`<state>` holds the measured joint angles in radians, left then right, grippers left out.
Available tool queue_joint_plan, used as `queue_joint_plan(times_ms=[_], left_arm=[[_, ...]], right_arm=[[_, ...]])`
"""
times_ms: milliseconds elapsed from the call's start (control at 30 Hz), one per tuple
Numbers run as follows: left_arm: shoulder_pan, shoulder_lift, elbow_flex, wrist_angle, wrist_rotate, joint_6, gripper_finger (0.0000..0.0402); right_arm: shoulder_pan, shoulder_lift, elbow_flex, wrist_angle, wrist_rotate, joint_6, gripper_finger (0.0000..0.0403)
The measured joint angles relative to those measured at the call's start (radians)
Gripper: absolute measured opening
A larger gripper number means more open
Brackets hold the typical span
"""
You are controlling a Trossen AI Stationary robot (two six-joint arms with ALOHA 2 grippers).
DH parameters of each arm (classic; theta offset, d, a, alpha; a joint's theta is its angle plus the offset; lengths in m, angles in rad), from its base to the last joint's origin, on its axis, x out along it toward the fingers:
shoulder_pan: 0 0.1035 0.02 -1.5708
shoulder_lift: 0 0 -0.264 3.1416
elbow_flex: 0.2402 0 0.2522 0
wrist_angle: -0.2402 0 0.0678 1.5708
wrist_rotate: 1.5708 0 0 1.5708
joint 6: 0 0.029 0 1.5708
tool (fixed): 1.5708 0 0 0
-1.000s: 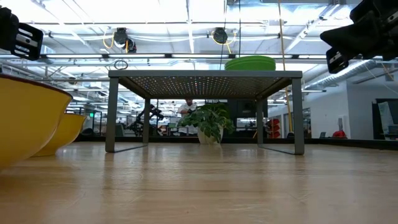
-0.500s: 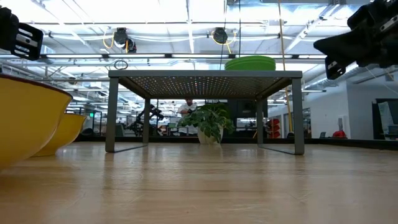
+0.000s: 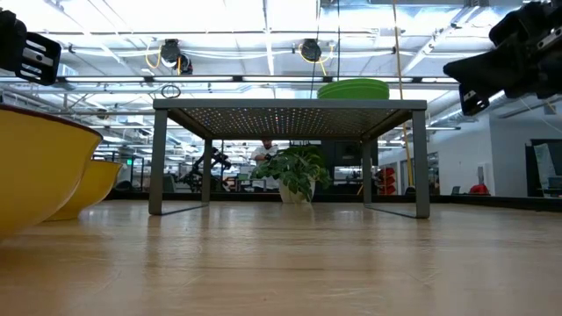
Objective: Pick & Place Mini bowls
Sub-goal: Put the top yellow bowl on the shelf
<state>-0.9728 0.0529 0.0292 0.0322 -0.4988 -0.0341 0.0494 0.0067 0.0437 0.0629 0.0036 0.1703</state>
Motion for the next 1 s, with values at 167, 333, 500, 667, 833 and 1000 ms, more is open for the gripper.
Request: queue_joint_plan(times_ms=[167, 333, 500, 667, 833, 1000], left_arm=[[0.0, 0.0, 0.0, 0.0, 0.0, 0.0, 0.0152], [0.0, 0.0, 0.0, 0.0, 0.0, 0.0, 0.0152], [0.0, 0.0, 0.0, 0.0, 0.0, 0.0, 0.0152], [0.0, 0.0, 0.0, 0.0, 0.0, 0.0, 0.0152], [0.0, 0.0, 0.0, 0.0, 0.0, 0.0, 0.0152], [0.0, 0.0, 0.0, 0.0, 0.0, 0.0, 0.0152]], right_arm=[[0.0, 0.0, -0.001, -0.018, 0.001, -0.003, 0.0], [0.0, 0.0, -0.001, -0.029, 0.026, -0.007, 0.0], [0.0, 0.0, -0.002, -0.032, 0.027, -0.008, 0.0], [0.0, 0.0, -0.002, -0.035, 0.024, -0.019, 0.0], [0.0, 0.0, -0.002, -0.037, 0.022, -0.03, 0.0], [0.0, 0.0, -0.002, -0.051, 0.019, -0.034, 0.0]])
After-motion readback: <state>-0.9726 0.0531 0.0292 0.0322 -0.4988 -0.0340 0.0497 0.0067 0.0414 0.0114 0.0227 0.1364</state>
